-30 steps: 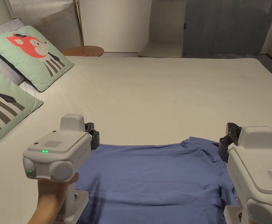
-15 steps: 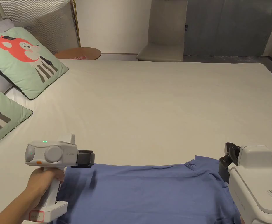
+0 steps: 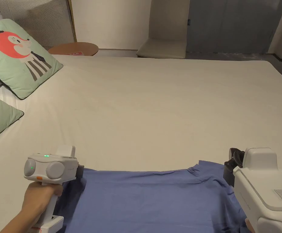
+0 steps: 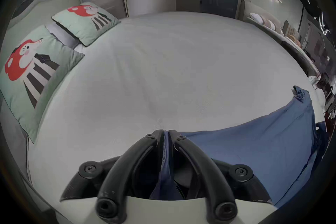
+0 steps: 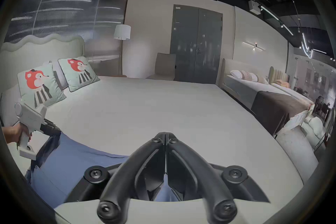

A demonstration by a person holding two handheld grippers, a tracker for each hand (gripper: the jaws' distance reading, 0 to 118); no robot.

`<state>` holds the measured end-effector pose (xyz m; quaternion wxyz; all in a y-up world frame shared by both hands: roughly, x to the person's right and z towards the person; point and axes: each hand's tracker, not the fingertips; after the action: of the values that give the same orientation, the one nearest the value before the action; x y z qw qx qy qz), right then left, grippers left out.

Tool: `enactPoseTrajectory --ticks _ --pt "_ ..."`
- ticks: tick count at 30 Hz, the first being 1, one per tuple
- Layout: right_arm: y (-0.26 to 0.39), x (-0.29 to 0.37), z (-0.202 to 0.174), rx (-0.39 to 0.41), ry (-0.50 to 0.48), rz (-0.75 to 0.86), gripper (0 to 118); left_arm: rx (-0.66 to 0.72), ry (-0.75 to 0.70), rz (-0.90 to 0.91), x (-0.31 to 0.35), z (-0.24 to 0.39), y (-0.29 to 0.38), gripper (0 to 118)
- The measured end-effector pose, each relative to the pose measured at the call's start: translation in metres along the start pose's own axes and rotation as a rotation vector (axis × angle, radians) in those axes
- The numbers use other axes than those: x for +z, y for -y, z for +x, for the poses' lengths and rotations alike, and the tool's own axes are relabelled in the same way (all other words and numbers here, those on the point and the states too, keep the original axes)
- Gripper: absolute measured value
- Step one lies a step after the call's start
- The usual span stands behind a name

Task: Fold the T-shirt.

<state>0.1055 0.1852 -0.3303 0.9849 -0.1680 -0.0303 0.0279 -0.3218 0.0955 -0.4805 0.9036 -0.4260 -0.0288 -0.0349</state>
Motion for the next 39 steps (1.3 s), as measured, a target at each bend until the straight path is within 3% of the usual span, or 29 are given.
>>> enactPoseTrajectory --ticks 3,4,6,7,8,10,11,16,21,22,24,26,28,30,39 --pt "-0.008 -0.013 0.015 -0.028 -0.005 -0.042 2 0.021 0.024 0.054 0.026 -0.004 -0.001 4" --pt "-0.01 -0.022 0.022 -0.039 -0.006 -0.074 16 0.021 0.032 0.074 0.037 -0.005 -0.001 4" --pt "-0.012 -0.055 0.04 -0.069 -0.004 -0.171 31 0.016 0.059 0.109 0.055 -0.005 -0.001 4" --pt "-0.013 -0.071 0.047 -0.065 -0.006 -0.24 42 0.012 0.069 0.121 0.064 -0.005 -0.001 4" --pt "-0.011 -0.088 0.053 -0.077 -0.01 -0.283 68 0.011 0.075 0.14 0.073 -0.005 0.0 4" --pt "-0.004 -0.123 0.065 -0.076 -0.012 -0.376 106 0.004 0.09 0.169 0.085 -0.004 -0.001 4" --pt "0.001 -0.137 0.07 -0.103 -0.008 -0.423 110 0.005 0.1 0.18 0.091 -0.003 -0.002 4" --pt "0.028 -0.174 0.077 -0.077 0.029 -0.609 104 0.003 0.122 0.196 0.099 -0.001 -0.004 4" --pt "0.05 -0.176 0.077 -0.1 0.009 -0.659 78 0.008 0.121 0.184 0.092 -0.003 -0.004 4" --pt "0.053 -0.177 0.075 -0.084 0.005 -0.669 61 0.007 0.118 0.18 0.091 -0.002 -0.003 4" --pt "0.054 -0.172 0.073 -0.097 -0.022 -0.666 40 0.015 0.114 0.175 0.089 -0.003 -0.002 4" --pt "0.05 -0.168 0.069 -0.09 -0.016 -0.639 9 0.022 0.103 0.175 0.089 -0.003 0.001 4" --pt "0.043 -0.157 0.068 -0.029 -0.011 -0.601 8 0.027 0.097 0.172 0.088 -0.005 0.004 4" --pt "0.029 -0.138 0.07 -0.025 -0.023 -0.558 8 0.038 0.083 0.172 0.09 -0.008 0.009 4" --pt "-0.022 -0.025 0.098 -0.169 -0.161 -0.368 8 0.107 0.058 0.189 0.128 -0.022 0.038 4"
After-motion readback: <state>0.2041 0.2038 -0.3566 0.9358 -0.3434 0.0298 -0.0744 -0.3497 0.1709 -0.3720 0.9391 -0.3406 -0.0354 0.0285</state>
